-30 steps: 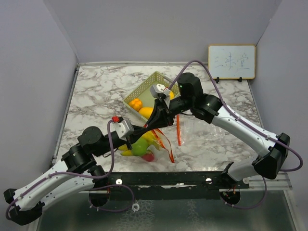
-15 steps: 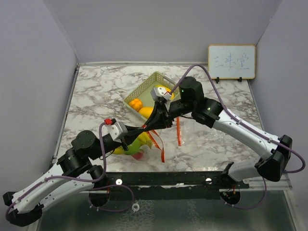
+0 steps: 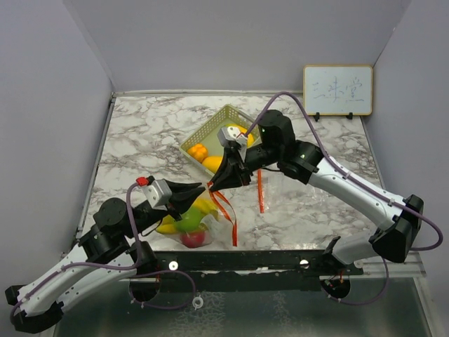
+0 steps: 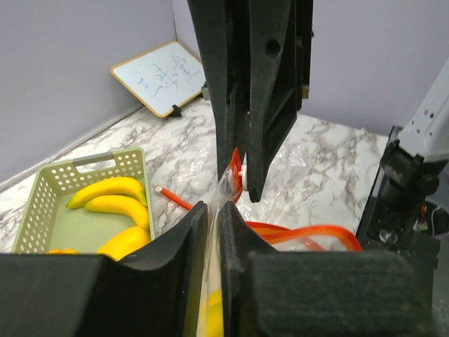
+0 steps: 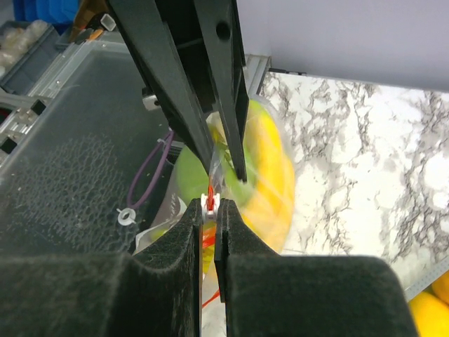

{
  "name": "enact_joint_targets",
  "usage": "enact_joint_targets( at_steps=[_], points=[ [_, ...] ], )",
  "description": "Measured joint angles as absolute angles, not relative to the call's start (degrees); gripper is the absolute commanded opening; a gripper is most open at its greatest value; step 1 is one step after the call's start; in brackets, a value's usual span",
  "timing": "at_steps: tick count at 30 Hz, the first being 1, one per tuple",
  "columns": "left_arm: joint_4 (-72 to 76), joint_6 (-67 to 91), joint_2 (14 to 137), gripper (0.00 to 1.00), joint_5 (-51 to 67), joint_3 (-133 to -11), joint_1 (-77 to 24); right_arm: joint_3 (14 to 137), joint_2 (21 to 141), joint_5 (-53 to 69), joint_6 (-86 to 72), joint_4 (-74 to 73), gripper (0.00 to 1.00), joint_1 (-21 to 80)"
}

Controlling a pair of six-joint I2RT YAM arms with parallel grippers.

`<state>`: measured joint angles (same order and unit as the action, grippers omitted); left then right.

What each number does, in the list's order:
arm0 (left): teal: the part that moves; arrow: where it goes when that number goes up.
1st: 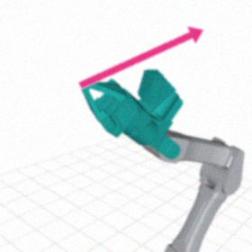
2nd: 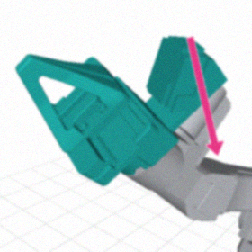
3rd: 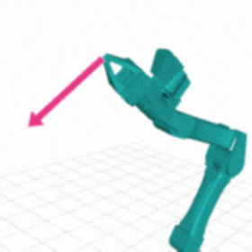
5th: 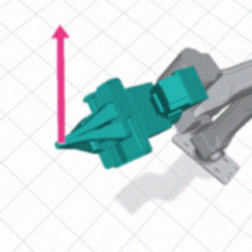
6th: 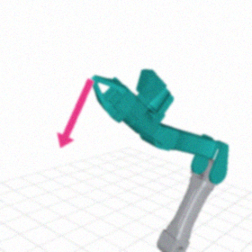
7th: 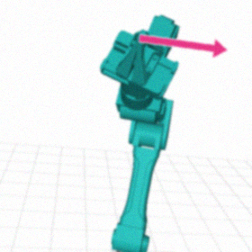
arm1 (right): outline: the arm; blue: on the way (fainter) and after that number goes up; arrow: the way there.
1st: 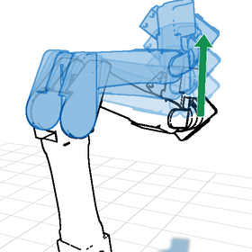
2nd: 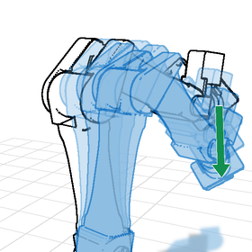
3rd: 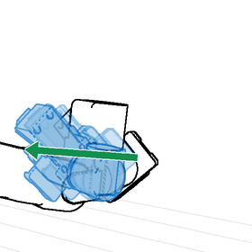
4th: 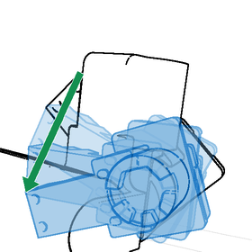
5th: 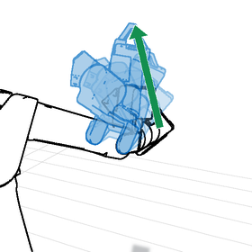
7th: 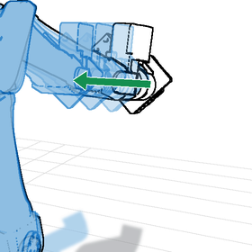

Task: Place the food in the zip-top bag and seal the zipper
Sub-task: Zip the zipper food storage bag at the center of the board.

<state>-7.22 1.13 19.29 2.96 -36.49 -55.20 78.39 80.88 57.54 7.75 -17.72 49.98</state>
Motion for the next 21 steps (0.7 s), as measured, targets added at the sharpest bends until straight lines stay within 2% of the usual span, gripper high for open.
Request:
enact_joint_targets(
  at_steps=[2,8,21],
  points=[
    [-6.31,1.10,19.77,0.31,2.35,-36.51,-55.07,78.89,80.99,58.37,7.57,-19.46,0.02,49.21],
    [-3.51,-0.08,24.88,0.42,3.16,-40.64,-54.70,83.00,84.16,60.34,8.29,-26.81,0.02,48.27],
    [-16.40,-6.92,34.72,0.55,14.85,-51.20,-54.70,87.44,84.05,58.26,14.44,-40.34,0.02,48.27]
  ],
)
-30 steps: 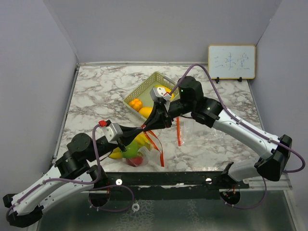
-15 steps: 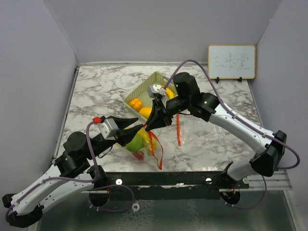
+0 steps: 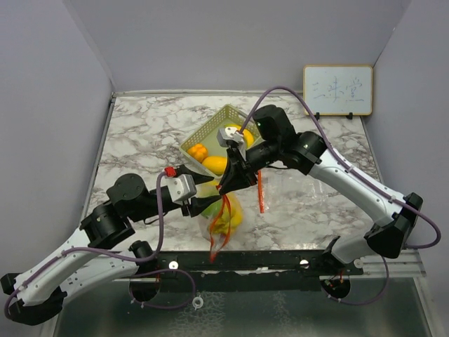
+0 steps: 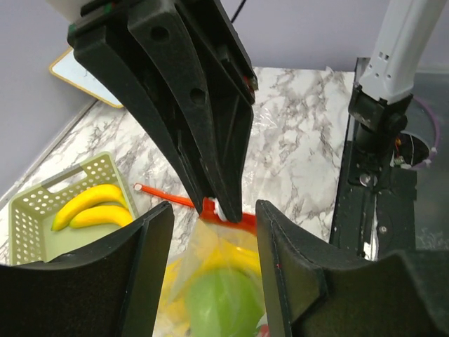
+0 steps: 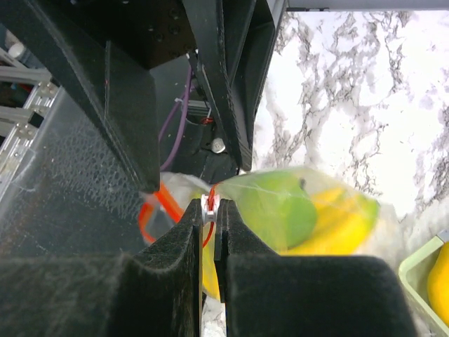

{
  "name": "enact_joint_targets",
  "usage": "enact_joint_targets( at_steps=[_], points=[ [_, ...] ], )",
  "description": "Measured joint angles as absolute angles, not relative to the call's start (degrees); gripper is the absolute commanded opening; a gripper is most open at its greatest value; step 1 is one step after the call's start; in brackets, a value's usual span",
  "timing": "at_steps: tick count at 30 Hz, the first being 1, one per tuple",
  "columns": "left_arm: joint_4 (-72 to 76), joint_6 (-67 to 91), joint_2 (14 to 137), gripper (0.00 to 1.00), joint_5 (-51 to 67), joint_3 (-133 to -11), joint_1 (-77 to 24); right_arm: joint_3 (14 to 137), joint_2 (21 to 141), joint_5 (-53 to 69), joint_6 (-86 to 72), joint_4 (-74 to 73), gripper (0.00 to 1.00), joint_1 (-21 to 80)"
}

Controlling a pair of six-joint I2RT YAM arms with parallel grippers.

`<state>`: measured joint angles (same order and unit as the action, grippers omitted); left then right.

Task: Place the food in the zip-top bag and seal the zipper
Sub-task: Zip the zipper food storage bag at the center of the board.

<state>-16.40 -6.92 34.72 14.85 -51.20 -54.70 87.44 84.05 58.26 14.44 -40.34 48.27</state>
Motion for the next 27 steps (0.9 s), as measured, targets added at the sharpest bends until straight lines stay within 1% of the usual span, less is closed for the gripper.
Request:
enact_joint_targets(
  at_steps=[6,12,15,18,20,21,24,27],
  points=[
    [-20.64,-10.41,33.08,0.58,17.63,-52.05,-54.70,87.44,81.67,56.51,16.84,-43.94,0.02,48.27],
    [-22.24,-12.47,34.22,0.58,18.87,-53.06,-54.70,87.48,80.97,56.38,18.39,-46.04,0.02,48.27],
    [-22.41,-12.60,36.32,0.57,19.18,-53.06,-54.70,87.50,80.97,56.40,19.18,-46.72,0.02,48.27],
    [-22.94,-12.47,39.81,0.53,19.44,-53.69,-54.70,87.55,80.97,56.40,19.46,-46.72,0.02,48.27],
    [-23.38,-12.34,42.19,0.46,19.66,-54.50,-54.70,87.70,80.97,56.40,19.77,-46.74,0.02,48.27],
    [-23.57,-12.27,43.27,0.39,19.73,-54.72,-54.70,87.79,80.97,56.40,19.84,-46.74,0.02,48.27],
    [-24.27,-11.77,45.41,0.00,20.14,-54.81,-54.70,87.88,80.97,56.36,20.18,-46.78,0.02,48.27],
    [-24.82,-11.55,45.76,0.00,20.49,-54.83,-54.59,87.88,80.97,56.03,20.67,-47.09,0.02,48.25]
  ],
)
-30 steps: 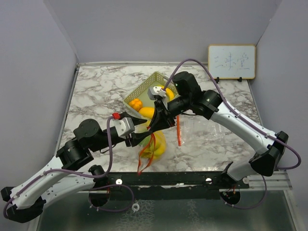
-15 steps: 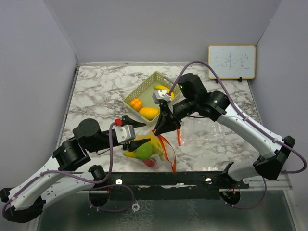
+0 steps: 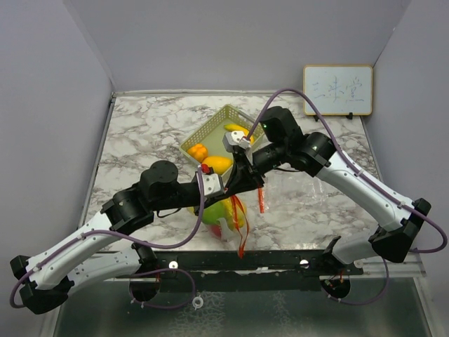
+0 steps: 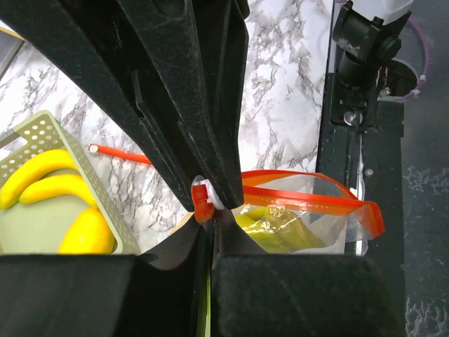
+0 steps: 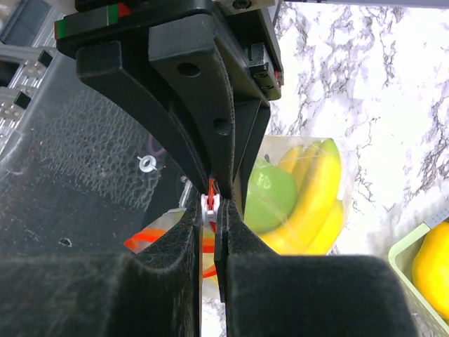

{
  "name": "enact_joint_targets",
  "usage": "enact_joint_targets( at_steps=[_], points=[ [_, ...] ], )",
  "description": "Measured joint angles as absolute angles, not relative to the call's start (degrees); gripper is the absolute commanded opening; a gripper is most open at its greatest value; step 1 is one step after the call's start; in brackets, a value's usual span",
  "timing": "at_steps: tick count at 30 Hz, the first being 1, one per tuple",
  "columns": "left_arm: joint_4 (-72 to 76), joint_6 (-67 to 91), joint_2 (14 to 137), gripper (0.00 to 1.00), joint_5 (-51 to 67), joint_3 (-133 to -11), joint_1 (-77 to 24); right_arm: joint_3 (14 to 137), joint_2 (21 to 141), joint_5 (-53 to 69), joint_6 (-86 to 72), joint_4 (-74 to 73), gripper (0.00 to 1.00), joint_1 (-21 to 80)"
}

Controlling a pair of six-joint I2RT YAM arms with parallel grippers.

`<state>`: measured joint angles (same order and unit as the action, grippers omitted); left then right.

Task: Place the food in the zip-top bag and seal the zipper
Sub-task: Zip the zipper food storage bag at the center of the board.

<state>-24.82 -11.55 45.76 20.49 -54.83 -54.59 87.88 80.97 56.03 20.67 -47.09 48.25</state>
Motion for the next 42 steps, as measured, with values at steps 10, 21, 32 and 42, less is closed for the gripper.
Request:
enact_joint_targets(
  at_steps=[10,21,32,42],
  points=[
    [-25.12,-11.09,44.36,0.00,20.47,-54.85,-54.59,87.77,80.34,54.43,20.58,-45.89,0.02,48.49],
    [-25.04,-8.45,40.47,0.00,17.58,-54.85,-54.50,86.32,80.36,53.23,18.50,-41.25,0.02,48.71],
    [-26.24,-8.01,36.82,0.00,7.25,-54.85,-54.50,80.16,79.77,48.51,14.09,-34.11,0.02,48.80],
    [-24.40,-7.16,30.26,0.00,-12.80,-53.32,-54.85,71.13,78.13,38.54,3.09,-29.45,0.02,48.73]
  ],
)
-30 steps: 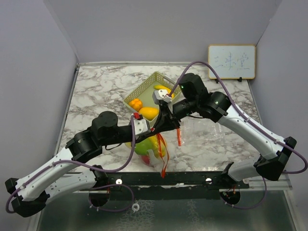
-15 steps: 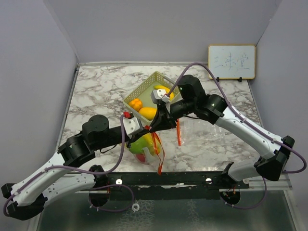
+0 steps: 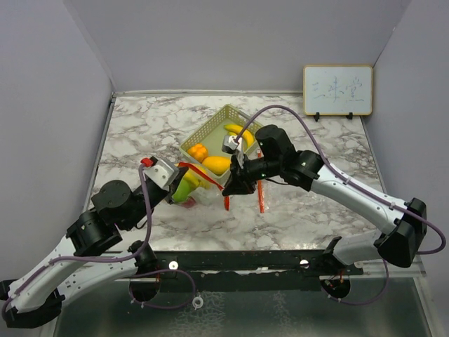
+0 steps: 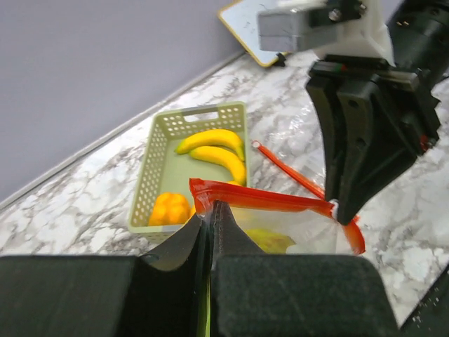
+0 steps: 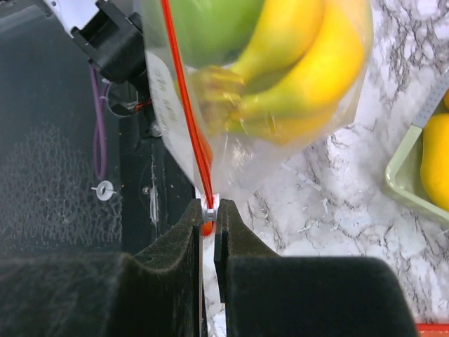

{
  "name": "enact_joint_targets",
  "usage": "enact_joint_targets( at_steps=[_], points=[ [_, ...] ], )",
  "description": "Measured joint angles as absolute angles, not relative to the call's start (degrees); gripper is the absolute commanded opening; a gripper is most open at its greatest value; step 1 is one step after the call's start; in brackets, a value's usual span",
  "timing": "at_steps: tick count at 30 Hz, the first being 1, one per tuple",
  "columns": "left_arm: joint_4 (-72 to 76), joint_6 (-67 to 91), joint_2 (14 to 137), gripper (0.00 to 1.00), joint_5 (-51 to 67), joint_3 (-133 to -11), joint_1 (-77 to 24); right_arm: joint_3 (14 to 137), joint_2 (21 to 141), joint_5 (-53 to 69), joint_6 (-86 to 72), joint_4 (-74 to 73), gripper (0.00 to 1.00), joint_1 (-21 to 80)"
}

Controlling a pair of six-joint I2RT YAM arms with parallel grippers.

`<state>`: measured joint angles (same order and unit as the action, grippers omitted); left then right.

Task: Place the food in the zip-top bag and seal the zipper
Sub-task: Zip the zipper food storage bag at the center of the board, then place the zipper food storage bag at the center of the board.

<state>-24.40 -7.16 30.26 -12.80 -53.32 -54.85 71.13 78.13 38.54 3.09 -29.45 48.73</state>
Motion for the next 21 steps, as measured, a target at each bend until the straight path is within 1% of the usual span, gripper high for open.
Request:
enact_joint_targets(
  at_steps=[8,9,11,12,14,17,18,21],
  points=[
    [-21.76,-7.22,28.27,0.00,-25.93,-53.17,-54.87,68.53,77.32,35.14,-0.45,-29.26,0.02,48.66],
    [-21.21,-7.22,28.10,0.00,-27.40,-53.12,-54.87,68.12,77.36,34.83,-0.73,-29.41,0.04,48.64],
    [-20.58,-7.22,27.81,0.00,-29.47,-52.93,-54.87,67.83,77.73,33.91,-1.15,-29.82,0.20,48.64],
    [-20.29,-7.20,27.75,0.00,-30.24,-52.66,-54.87,67.88,78.06,33.54,-1.34,-29.61,0.31,48.64],
    [-19.88,-7.25,27.68,0.00,-32.05,-51.99,-54.85,67.96,78.61,31.73,-2.02,-29.82,0.56,48.64],
    [-19.09,-7.16,27.18,0.00,-36.10,-51.51,-54.68,67.96,79.02,27.55,-3.49,-30.72,0.97,48.64],
    [-18.50,-7.01,26.76,0.00,-37.80,-51.29,-54.70,67.96,79.00,24.27,-4.73,-30.70,1.00,48.64],
    [-17.56,-6.22,25.74,0.00,-42.35,-50.59,-54.70,68.03,78.83,15.88,-7.88,-29.98,1.00,48.62]
  ],
)
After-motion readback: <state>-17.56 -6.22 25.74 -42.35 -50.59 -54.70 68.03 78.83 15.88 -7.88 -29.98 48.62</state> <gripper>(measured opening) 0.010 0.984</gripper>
